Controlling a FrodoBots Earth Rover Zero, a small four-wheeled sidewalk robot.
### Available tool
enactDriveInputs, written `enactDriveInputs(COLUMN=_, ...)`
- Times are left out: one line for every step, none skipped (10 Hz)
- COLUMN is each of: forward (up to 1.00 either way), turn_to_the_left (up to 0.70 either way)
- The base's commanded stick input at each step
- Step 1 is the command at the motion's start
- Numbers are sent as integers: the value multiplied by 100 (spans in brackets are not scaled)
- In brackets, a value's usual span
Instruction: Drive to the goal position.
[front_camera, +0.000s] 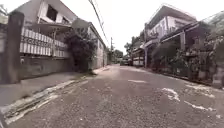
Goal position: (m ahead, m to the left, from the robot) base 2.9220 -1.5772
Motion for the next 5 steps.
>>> enactDriveInputs(forward=70, turn_to_the_left=-32)
enactDriveInputs(forward=70, turn_to_the_left=-34)
enactDriveInputs(forward=70, turn_to_the_left=-34)
enactDriveInputs(forward=70, turn_to_the_left=-34)
enactDriveInputs(forward=70, turn_to_the_left=-34)
